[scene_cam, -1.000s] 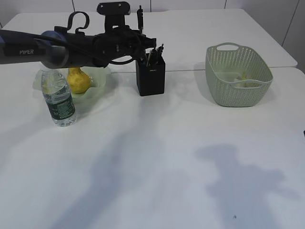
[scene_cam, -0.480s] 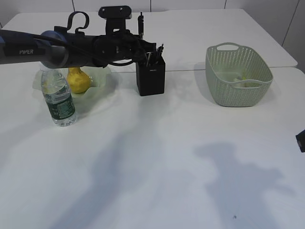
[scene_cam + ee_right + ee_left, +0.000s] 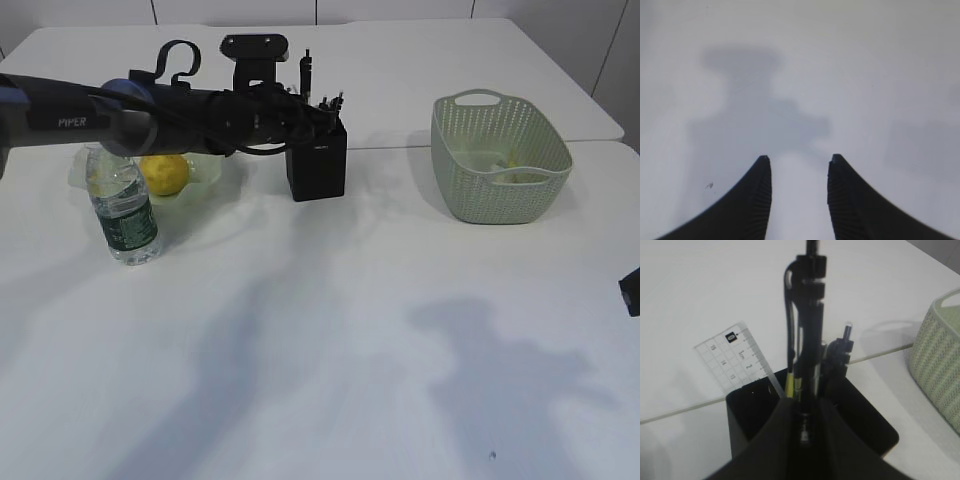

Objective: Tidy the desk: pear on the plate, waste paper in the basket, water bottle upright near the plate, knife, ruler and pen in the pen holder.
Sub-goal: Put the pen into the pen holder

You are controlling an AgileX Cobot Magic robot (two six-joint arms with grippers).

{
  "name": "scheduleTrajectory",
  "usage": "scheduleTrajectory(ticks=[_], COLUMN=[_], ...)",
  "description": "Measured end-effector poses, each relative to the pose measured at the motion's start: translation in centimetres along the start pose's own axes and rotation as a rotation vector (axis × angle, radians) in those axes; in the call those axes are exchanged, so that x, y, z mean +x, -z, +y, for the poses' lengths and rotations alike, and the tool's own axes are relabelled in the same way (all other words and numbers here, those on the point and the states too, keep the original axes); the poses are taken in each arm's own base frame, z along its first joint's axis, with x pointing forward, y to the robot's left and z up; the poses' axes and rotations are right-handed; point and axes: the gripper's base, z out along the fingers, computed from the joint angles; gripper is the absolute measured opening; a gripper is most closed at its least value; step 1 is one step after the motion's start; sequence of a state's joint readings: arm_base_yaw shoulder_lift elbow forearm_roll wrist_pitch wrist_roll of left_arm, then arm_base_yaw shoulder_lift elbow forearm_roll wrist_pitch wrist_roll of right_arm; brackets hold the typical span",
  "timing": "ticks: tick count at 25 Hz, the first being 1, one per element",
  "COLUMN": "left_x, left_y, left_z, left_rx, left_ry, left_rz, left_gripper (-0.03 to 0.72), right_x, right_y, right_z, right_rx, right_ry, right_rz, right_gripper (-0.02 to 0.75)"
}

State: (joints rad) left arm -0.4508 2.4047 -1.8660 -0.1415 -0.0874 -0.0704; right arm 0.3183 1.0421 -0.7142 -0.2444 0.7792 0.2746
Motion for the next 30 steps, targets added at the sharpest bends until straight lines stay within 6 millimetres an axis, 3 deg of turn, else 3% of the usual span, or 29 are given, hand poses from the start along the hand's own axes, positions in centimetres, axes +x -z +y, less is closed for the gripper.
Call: scheduleTrajectory(ticks=[30], left_x=[0.32], left_y=[-0.18], left_z=[-0.01], left_rx=[0.0], left_ry=[-0.001], left_rz=[-0.001], left_gripper=[0.069], right_x=[-0.17], right_y=[0.0], right_z=[0.05], right_rx=[-0.005], right_ry=[0.0], right_rz=[-0.019], right_gripper=[0.314])
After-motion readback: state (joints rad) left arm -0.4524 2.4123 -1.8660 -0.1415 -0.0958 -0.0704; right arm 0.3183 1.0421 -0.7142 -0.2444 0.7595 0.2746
